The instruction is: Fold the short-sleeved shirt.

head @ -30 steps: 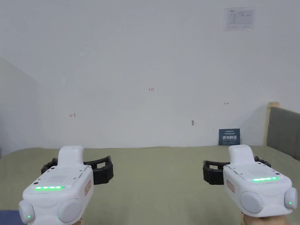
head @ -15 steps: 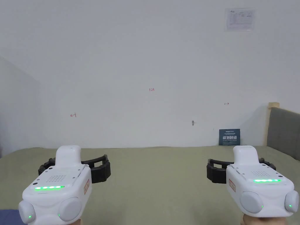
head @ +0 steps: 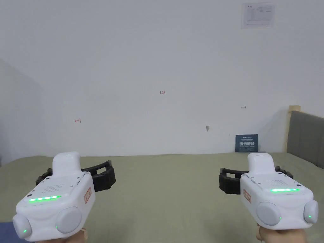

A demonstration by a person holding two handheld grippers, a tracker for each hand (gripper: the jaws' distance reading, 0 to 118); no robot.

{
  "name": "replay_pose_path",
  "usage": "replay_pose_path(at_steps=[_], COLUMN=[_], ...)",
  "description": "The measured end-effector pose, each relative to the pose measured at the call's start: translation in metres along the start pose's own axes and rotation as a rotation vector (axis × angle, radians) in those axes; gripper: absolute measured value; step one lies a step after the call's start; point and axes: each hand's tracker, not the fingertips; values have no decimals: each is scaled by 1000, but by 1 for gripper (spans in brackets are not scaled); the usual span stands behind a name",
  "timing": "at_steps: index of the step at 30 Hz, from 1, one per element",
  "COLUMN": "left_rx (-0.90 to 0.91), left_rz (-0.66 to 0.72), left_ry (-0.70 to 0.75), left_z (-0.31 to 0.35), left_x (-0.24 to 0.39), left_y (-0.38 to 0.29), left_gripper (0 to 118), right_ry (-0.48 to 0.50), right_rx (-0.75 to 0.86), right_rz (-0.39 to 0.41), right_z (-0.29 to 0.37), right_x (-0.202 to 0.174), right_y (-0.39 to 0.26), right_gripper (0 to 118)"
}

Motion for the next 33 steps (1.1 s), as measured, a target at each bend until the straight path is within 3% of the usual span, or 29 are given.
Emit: replay_pose_path(at_steps=[33], left_rx=[-34], left_rz=[-60], left_ry=[12], left_z=[-2], left_x=[-8], left_y=[5], left_gripper=[118], right_ry=[22], right_rx=[-20], right_rz=[-52], right_z=[-6], right_x=[7], right_y=[10], right_gripper=[118])
